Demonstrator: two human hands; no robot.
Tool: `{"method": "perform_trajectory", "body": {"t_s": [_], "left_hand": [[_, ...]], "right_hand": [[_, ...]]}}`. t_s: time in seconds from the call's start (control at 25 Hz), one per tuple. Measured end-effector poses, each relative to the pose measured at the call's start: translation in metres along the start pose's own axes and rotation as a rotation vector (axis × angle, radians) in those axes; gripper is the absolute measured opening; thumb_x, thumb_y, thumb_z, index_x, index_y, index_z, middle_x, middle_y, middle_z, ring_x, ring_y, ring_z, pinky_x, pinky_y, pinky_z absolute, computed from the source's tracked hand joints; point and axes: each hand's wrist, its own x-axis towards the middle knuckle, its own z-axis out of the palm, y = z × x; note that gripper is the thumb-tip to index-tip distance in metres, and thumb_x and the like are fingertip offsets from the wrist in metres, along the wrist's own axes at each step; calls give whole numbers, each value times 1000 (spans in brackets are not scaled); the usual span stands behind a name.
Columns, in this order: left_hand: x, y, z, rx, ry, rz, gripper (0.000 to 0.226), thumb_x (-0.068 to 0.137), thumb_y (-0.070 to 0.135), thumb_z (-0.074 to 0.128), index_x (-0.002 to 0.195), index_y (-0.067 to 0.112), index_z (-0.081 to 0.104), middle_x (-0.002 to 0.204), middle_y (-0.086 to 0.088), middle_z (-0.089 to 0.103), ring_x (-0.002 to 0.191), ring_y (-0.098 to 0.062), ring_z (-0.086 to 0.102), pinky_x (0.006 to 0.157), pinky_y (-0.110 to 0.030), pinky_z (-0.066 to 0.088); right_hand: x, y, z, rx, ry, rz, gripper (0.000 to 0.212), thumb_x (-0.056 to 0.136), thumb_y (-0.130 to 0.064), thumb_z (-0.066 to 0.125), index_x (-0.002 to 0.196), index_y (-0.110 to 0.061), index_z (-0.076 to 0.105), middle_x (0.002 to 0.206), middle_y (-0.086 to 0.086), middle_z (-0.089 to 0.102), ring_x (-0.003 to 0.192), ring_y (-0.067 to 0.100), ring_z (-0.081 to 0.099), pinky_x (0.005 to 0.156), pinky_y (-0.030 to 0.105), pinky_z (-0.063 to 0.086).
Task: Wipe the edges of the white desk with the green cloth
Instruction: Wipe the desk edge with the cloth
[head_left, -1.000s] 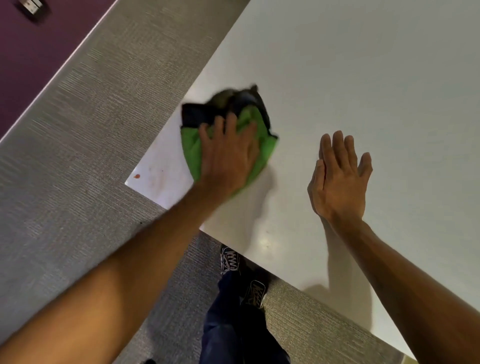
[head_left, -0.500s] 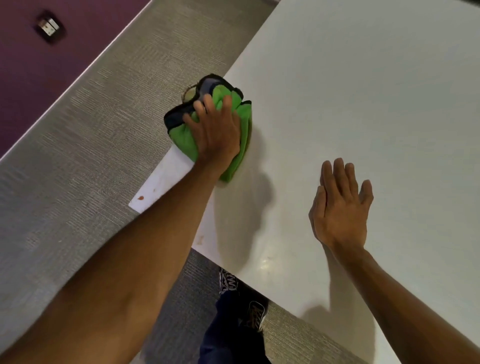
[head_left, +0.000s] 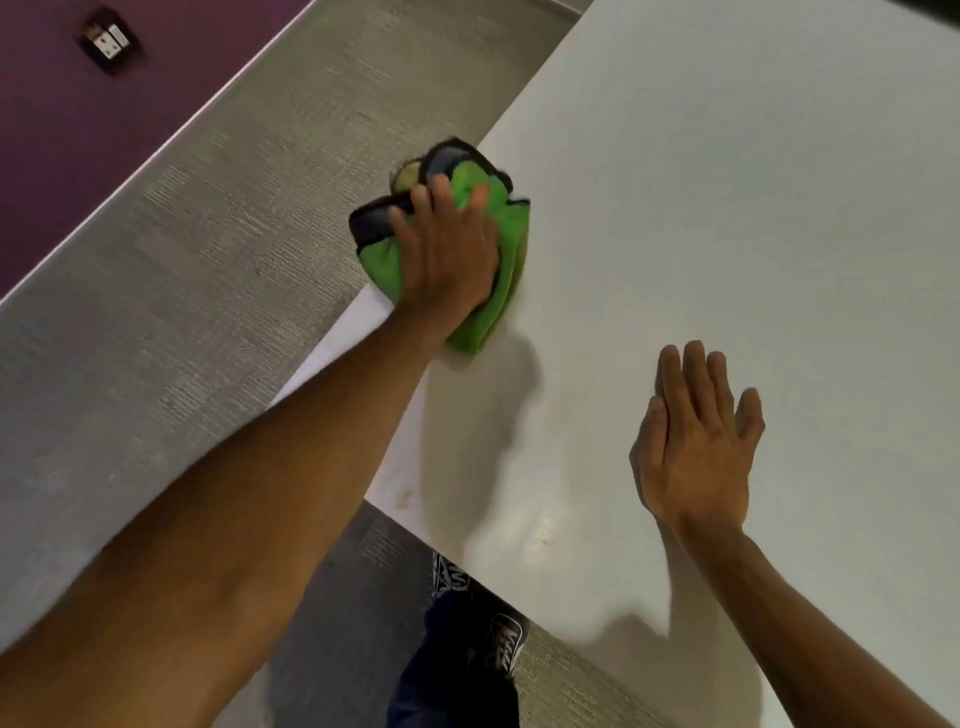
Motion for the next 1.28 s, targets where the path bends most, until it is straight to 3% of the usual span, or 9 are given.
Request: {"method": "perform_trajectory", "body": {"t_s": [0.12,0.36,0.64,0.84,1.12,1.28], "left_hand": [[-7,-2,1,-21,-5,-58,45,102,37,35,143,23,44,145,-20,46,130,-40,44,106,-60,31],[-152,-45,-5,-12,31,-89,44,101,42,39,138,22,50,120,-15,54,103,-34,48,92,-49,39],[-48,-12,5,-14,94,-1,34,96,40,49,125,25,60,116,-14,60,102,-34,56,87,-49,40],[-75,64,5,-75,56,283,38,93,41,48,127,29,59,122,-11,58,103,-31,52,88,-47,36],[-157,-8,-5,-117,60,104,37,91,37,54,127,28,59,113,-10,58,98,-30,51,86,-46,38],[-141,-85,-11,-6,2,-67,42,98,45,42,134,27,55,121,-14,56,105,-33,52,88,-46,39]], "right_hand": [[0,2,2,6,2,-11,58,107,-31,19,164,-18,21,174,2,14,162,20,7,129,56,6],[-3,1,2,11,6,-25,59,107,-30,21,164,-17,18,174,2,10,162,21,5,128,56,4],[0,3,1,-13,23,-41,60,106,-32,18,163,-14,24,173,5,17,162,23,10,126,57,11],[3,1,1,-87,67,-66,58,106,-29,21,159,-8,34,167,15,31,158,32,25,120,61,25],[3,1,0,-95,70,-79,56,104,-28,23,156,-8,35,162,15,36,152,34,31,118,58,26],[8,-1,0,-136,70,-98,54,102,-29,20,148,-7,39,148,17,44,140,38,42,109,59,32]]}}
